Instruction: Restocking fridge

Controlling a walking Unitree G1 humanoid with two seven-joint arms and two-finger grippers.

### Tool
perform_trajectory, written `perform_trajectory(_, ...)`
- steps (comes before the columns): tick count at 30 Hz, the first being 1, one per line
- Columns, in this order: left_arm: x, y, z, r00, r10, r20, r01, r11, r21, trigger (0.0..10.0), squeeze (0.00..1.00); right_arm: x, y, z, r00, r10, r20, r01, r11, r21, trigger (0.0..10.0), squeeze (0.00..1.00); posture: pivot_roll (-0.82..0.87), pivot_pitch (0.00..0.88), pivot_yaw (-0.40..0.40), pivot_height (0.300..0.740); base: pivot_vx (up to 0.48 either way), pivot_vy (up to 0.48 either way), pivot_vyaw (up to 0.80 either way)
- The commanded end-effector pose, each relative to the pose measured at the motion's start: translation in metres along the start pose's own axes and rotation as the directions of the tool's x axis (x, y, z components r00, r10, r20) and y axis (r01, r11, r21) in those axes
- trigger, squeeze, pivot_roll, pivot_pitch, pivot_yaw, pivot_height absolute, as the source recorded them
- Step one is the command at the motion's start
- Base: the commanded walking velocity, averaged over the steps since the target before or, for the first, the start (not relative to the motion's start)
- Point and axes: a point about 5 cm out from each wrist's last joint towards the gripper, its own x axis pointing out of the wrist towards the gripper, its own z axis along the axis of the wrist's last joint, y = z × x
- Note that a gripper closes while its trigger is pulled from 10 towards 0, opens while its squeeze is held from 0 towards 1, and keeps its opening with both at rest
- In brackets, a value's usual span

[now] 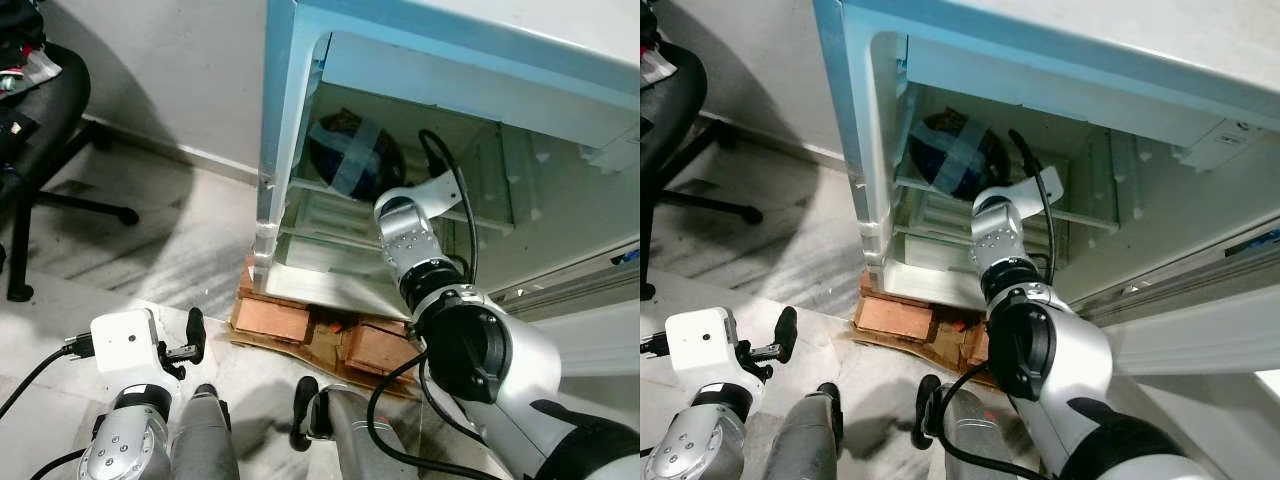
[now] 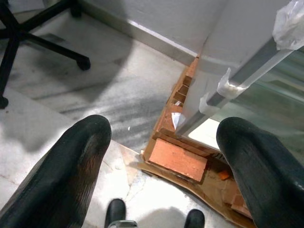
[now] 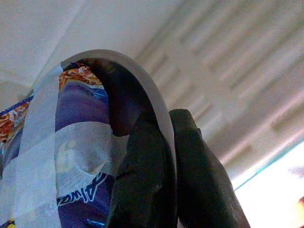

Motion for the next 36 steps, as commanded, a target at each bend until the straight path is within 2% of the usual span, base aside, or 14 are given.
perform_trajectory(1,-0.006,-0.001,-0.002,1.0,0.012,-0.017,-0.012,1.0,0.002,10.0,0.0,0.003,0.0,0.015,0.998,-0.012,0.061,0.016,0.998,-0.066,10.0,0.0,0.28,0.365,-0.192,0.74,0.0,0.0,0.0)
perform_trajectory(4,-0.007,-0.002,-0.002,1.0,0.016,-0.02,-0.016,1.0,-0.001,10.0,0.0,0.004,0.001,0.022,0.996,-0.017,0.088,0.027,0.994,-0.108,10.0,0.0,0.28,0.37,-0.194,0.74,0.0,0.0,0.0)
perform_trajectory(7,-0.008,-0.002,-0.002,1.0,0.017,-0.02,-0.017,1.0,-0.003,10.0,0.0,0.004,0.003,0.023,0.996,-0.01,0.089,0.018,0.995,-0.096,10.0,0.0,0.28,0.377,-0.196,0.74,0.0,0.0,0.0)
perform_trajectory(8,-0.008,-0.002,-0.002,1.0,0.019,-0.021,-0.019,1.0,-0.004,10.0,0.0,0.004,0.004,0.024,0.996,-0.01,0.093,0.019,0.995,-0.102,10.0,0.87,0.28,0.383,-0.196,0.74,0.0,0.0,0.0)
perform_trajectory(9,-0.009,-0.002,-0.002,0.999,0.023,-0.022,-0.023,1.0,-0.006,10.0,0.0,0.004,0.008,0.025,0.995,-0.007,0.095,0.017,0.994,-0.104,10.0,0.96,0.28,0.389,-0.197,0.74,0.0,0.0,0.0)
perform_trajectory(10,-0.009,-0.001,-0.001,0.999,0.026,-0.023,-0.026,1.0,-0.007,10.0,0.0,0.004,0.01,0.025,0.995,-0.009,0.099,0.021,0.993,-0.116,10.0,1.0,0.28,0.392,-0.199,0.74,0.0,0.0,0.0)
perform_trajectory(15,-0.01,-0.001,-0.001,0.999,0.034,-0.025,-0.034,0.999,-0.009,10.0,0.0,0.003,0.014,0.024,0.996,-0.004,0.093,0.014,0.993,-0.115,10.0,1.0,0.27,0.395,-0.203,0.74,0.0,0.0,0.0)
perform_trajectory(20,-0.006,-0.001,-0.001,0.999,0.037,-0.021,-0.037,0.999,-0.007,10.0,0.0,0.003,0.012,0.022,0.997,-0.004,0.078,0.01,0.997,-0.076,10.0,1.0,0.27,0.386,-0.204,0.74,0.0,0.0,0.0)
perform_trajectory(26,0.002,0.0,0.001,0.999,0.035,-0.003,-0.035,0.999,0.004,10.0,0.0,0.004,0.019,0.027,0.994,0.069,0.083,-0.061,0.993,-0.096,10.0,1.0,0.27,0.361,-0.198,0.74,0.0,0.0,0.0)
perform_trajectory(28,0.006,0.0,0.002,0.999,0.035,0.004,-0.035,0.999,0.008,10.0,0.0,0.004,0.021,0.029,0.992,0.089,0.086,-0.078,0.989,-0.124,10.0,1.0,0.26,0.345,-0.195,0.74,0.0,0.0,0.0)
perform_trajectory(30,0.012,0.001,0.004,0.999,0.034,0.016,-0.034,0.999,0.012,10.0,0.0,0.004,0.022,0.032,0.988,0.119,0.094,-0.1,0.977,-0.19,10.0,1.0,0.26,0.327,-0.19,0.74,0.0,0.0,0.0)
perform_trajectory(31,0.012,0.001,0.004,0.999,0.034,0.016,-0.034,0.999,0.012,10.0,0.0,0.004,0.022,0.032,0.988,0.119,0.094,-0.1,0.977,-0.19,10.0,1.0,0.26,0.327,-0.19,0.74,0.0,0.0,0.0)
perform_trajectory(33,0.02,0.001,0.007,0.999,0.026,0.033,-0.027,0.999,0.02,10.0,0.0,0.005,0.021,0.038,0.982,0.163,0.101,-0.133,0.958,-0.255,10.0,1.0,0.25,0.296,-0.177,0.74,0.0,0.0,0.0)
perform_trajectory(36,0.027,0.0,0.009,0.999,0.017,0.045,-0.018,0.999,0.03,10.0,0.0,0.006,0.02,0.043,0.976,0.19,0.108,-0.149,0.941,-0.303,10.0,1.0,0.24,0.282,-0.17,0.74,0.0,0.0,0.0)
